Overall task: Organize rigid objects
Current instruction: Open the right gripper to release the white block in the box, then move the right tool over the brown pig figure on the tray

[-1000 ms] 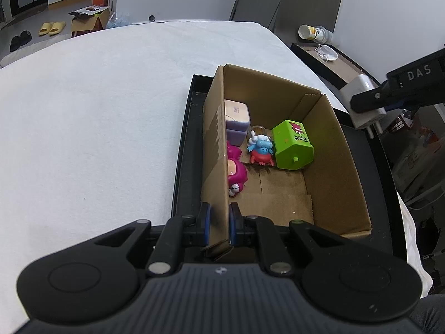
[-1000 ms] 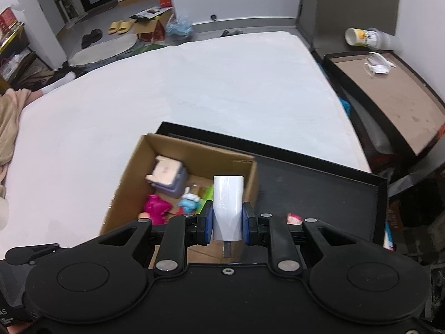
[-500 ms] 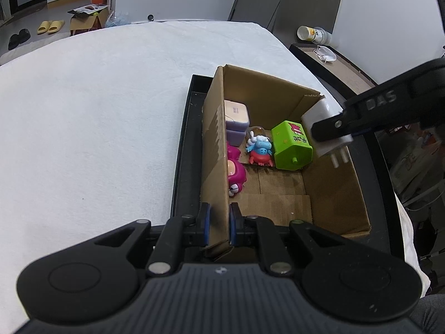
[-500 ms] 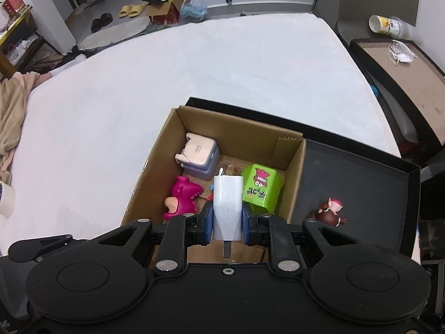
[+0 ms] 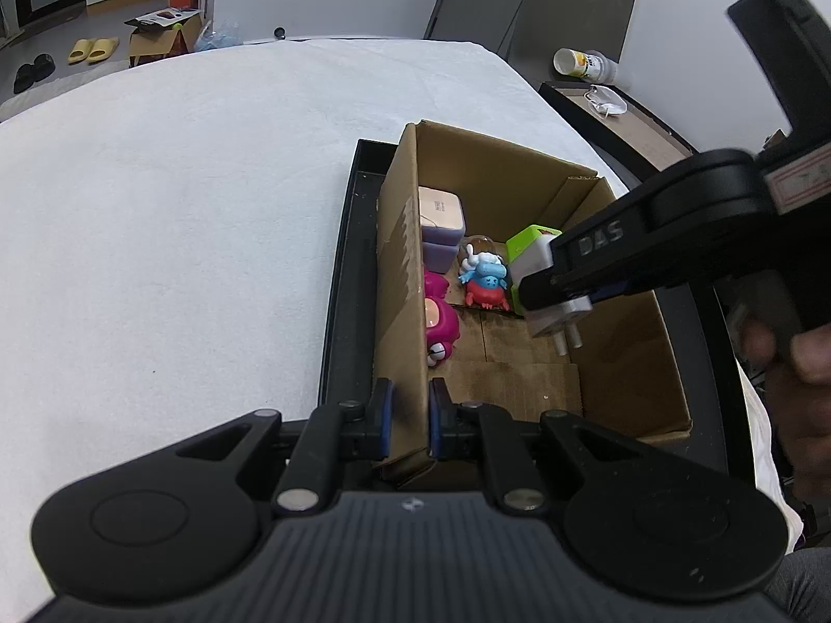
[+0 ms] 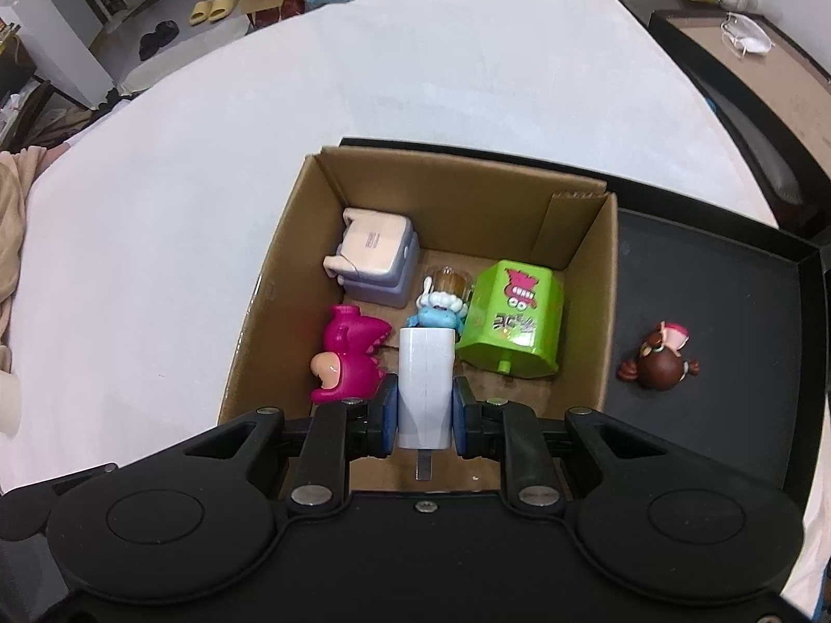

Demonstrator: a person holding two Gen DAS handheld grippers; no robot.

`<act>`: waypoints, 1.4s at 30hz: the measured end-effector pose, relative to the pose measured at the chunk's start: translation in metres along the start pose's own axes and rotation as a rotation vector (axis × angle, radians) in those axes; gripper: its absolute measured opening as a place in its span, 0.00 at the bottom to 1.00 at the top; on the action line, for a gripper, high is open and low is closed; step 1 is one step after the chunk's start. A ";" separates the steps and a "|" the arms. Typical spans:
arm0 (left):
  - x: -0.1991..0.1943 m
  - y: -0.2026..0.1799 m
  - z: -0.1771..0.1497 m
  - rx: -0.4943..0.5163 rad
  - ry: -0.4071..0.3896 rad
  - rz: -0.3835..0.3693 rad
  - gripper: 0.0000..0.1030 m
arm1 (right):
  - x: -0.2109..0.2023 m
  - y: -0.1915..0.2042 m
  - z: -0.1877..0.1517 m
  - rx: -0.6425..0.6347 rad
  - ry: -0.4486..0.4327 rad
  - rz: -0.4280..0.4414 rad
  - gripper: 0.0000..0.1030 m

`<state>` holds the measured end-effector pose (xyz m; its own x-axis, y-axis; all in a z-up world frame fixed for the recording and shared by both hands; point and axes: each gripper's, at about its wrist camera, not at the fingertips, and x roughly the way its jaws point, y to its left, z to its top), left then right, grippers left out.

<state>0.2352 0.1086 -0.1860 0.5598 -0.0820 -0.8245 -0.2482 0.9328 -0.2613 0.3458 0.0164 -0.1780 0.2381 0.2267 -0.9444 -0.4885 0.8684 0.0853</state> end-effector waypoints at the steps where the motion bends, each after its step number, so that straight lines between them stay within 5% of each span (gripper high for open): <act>1: 0.000 0.000 0.000 0.000 0.000 0.000 0.12 | 0.003 0.001 0.000 0.001 0.003 -0.002 0.20; 11: 0.002 -0.001 0.000 0.002 0.000 -0.004 0.12 | 0.014 0.003 0.002 0.020 -0.006 -0.017 0.24; 16: 0.002 -0.001 0.000 0.002 -0.001 -0.002 0.12 | 0.002 -0.001 -0.002 -0.015 -0.052 -0.044 0.54; 28: 0.002 -0.002 -0.001 0.005 0.000 0.005 0.12 | -0.037 -0.022 -0.014 -0.046 -0.146 -0.013 0.75; 42: 0.003 -0.008 -0.001 0.020 0.001 0.030 0.12 | -0.060 -0.074 -0.020 0.033 -0.254 -0.006 0.82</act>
<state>0.2376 0.1008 -0.1870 0.5517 -0.0544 -0.8323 -0.2489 0.9416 -0.2266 0.3510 -0.0700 -0.1334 0.4462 0.3212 -0.8353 -0.4594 0.8832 0.0942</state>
